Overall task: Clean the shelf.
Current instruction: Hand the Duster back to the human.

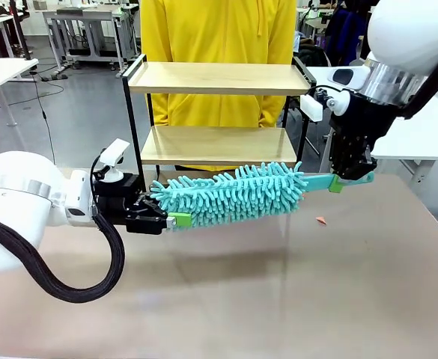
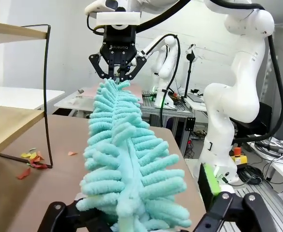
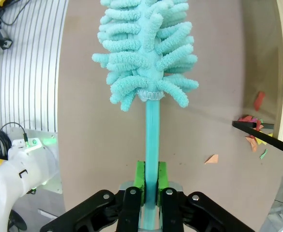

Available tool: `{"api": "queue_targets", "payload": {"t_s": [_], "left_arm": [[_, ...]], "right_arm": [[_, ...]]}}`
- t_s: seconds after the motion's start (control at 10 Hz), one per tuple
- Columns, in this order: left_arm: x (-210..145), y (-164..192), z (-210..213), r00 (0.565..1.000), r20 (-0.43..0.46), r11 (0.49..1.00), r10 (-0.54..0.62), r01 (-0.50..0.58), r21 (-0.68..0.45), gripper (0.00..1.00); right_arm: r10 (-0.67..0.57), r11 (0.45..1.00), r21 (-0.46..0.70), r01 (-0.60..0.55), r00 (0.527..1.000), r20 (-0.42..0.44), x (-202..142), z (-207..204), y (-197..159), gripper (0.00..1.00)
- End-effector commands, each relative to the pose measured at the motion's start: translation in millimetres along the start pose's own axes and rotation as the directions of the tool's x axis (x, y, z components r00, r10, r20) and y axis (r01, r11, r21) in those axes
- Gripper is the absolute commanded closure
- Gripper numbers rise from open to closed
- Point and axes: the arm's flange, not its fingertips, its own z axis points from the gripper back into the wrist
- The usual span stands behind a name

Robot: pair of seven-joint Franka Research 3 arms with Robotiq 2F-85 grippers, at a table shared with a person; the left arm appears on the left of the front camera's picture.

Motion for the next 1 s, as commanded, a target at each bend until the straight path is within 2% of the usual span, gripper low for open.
{"api": "queue_targets", "payload": {"t_s": [0.0, 0.1, 0.3, 0.4, 0.5, 0.6, 0.8, 0.9], "left_arm": [[-5, -33, -1, 0.999, 0.019, 0.999, -0.034, 0.034, -0.005, 0.65], [-4, -33, 0, 0.999, 0.016, 0.999, -0.038, 0.038, -0.002, 1.00], [-3, -33, 2, 0.999, 0.002, 0.999, -0.051, 0.051, 0.008, 1.00], [-2, -34, 4, 0.998, -0.001, 0.998, -0.058, 0.058, 0.013, 0.86], [-1, -35, 5, 0.998, -0.003, 0.998, -0.067, 0.067, 0.015, 0.96], [-1, -34, 6, 0.997, -0.006, 0.997, -0.073, 0.073, 0.016, 1.00], [-4, -31, 8, 0.997, 0.003, 0.997, -0.071, 0.071, 0.023, 1.00], [-3, -26, 9, 0.993, 0.088, 0.994, -0.073, 0.065, 0.088, 1.00]], "right_arm": [[0.002, 1.000, -0.004, -0.001, 1.000, 0.014, 3, 1, 1, 0.87], [0.002, 1.000, -0.004, -0.001, 1.000, 0.014, 3, 1, 1, 0.87], [0.002, 1.000, -0.004, -0.001, 1.000, 0.014, 3, 1, 1, 0.87], [0.002, 1.000, -0.004, -0.001, 1.000, 0.014, 3, 1, 1, 0.87], [0.002, 1.000, -0.004, -0.001, 1.000, 0.014, 3, 1, 1, 0.87], [0.002, 1.000, -0.004, -0.001, 1.000, 0.014, 3, 1, 1, 0.87], [0.002, 1.000, -0.004, -0.001, 1.000, 0.014, 3, 1, 1, 0.87], [0.002, 1.000, -0.004, -0.001, 1.000, 0.014, 3, 1, 1, 0.87]]}}
